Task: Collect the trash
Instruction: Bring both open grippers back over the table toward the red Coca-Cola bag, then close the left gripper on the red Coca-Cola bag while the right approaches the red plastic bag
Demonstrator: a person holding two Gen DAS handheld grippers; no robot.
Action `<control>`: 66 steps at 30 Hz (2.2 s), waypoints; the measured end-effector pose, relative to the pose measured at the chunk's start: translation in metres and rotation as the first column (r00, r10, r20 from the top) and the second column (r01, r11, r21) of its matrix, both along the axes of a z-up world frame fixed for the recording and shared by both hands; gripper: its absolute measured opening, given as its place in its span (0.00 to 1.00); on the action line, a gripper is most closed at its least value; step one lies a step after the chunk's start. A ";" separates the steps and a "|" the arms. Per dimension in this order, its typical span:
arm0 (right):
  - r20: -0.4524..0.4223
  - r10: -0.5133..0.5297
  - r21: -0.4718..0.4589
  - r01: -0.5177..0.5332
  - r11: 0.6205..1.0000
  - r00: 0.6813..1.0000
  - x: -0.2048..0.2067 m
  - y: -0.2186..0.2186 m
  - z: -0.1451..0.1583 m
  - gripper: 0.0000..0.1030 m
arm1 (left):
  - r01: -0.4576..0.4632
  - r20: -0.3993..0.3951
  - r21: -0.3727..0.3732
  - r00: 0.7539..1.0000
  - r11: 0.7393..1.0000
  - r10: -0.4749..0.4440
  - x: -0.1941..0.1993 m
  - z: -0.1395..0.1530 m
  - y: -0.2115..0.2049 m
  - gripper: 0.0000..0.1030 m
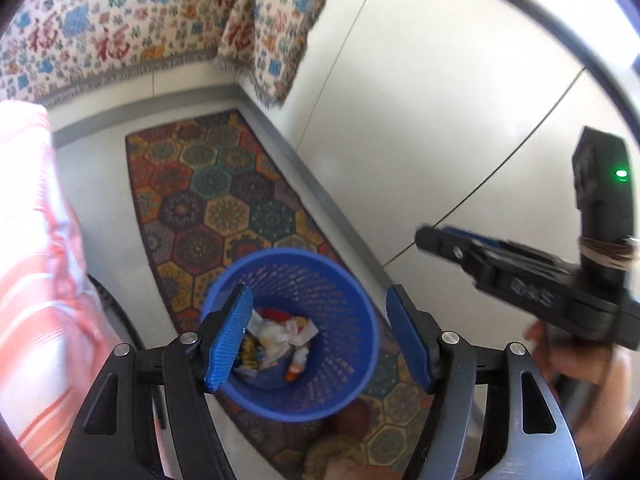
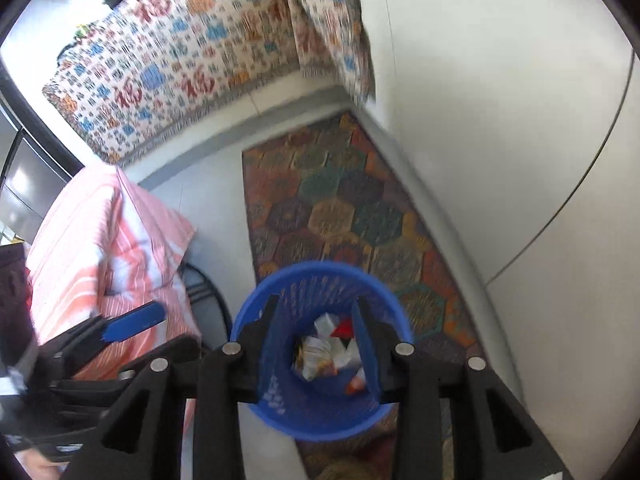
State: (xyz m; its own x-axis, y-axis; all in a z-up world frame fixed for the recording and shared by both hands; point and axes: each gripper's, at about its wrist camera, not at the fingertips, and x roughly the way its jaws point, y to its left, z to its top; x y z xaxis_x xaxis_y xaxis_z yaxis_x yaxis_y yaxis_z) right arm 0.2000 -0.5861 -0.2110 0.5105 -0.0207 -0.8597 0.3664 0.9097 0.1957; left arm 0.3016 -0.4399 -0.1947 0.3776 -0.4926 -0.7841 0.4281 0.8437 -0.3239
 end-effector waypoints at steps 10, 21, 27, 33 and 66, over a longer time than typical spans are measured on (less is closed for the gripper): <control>0.235 0.077 -0.156 -0.040 0.987 0.969 -0.001 0.056 0.066 0.46 | -0.073 0.091 0.115 0.994 0.991 0.063 -0.104 0.040 0.113 0.87; 0.267 0.404 -0.202 -0.359 0.911 0.875 0.024 0.242 0.080 0.51 | -0.405 0.139 0.282 0.914 0.870 0.380 -0.162 0.020 0.297 0.87; 0.176 0.560 -0.181 -0.533 0.827 0.809 0.024 0.350 0.053 0.51 | -0.472 0.176 0.292 0.881 0.831 0.439 -0.167 0.015 0.343 0.89; 0.068 0.615 -0.166 -0.599 0.783 0.785 0.035 0.409 0.020 0.59 | -0.500 0.197 0.307 0.866 0.810 0.460 -0.169 0.012 0.368 0.97; 0.083 0.631 -0.230 -0.602 0.765 0.771 0.040 0.426 0.013 0.80 | -0.512 0.172 0.312 0.859 0.800 0.482 -0.099 0.019 0.430 0.98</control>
